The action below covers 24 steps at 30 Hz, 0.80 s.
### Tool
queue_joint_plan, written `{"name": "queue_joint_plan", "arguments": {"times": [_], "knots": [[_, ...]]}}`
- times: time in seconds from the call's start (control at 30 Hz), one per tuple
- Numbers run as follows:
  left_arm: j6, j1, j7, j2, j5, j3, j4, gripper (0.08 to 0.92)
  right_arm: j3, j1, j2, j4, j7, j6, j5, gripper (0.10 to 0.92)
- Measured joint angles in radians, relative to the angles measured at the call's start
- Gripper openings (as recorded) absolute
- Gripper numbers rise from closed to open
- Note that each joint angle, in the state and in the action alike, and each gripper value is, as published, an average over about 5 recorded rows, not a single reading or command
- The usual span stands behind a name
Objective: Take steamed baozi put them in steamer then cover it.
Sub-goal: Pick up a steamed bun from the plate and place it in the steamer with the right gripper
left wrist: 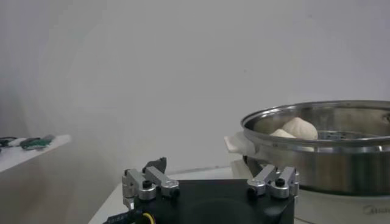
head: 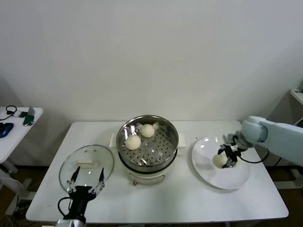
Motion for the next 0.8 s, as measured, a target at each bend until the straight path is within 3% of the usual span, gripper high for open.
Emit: {"name": "queue_joint_plan", "arguments": {"times": [0.47, 0.8], "knots": [[0.003, -0.012, -0.001, -0.001, 0.002, -0.003, 0.004, 0.823, -0.138, 0.492, 0.233, 0.109, -0.092, 0.237, 0.138, 0.679], [0.002, -0.01, -0.002, 0.003, -0.005, -0.023, 0.01, 0.823, -0.116, 0.532, 0.455, 0.227, -0.08, 0.379, 0.036, 0.679]]}}
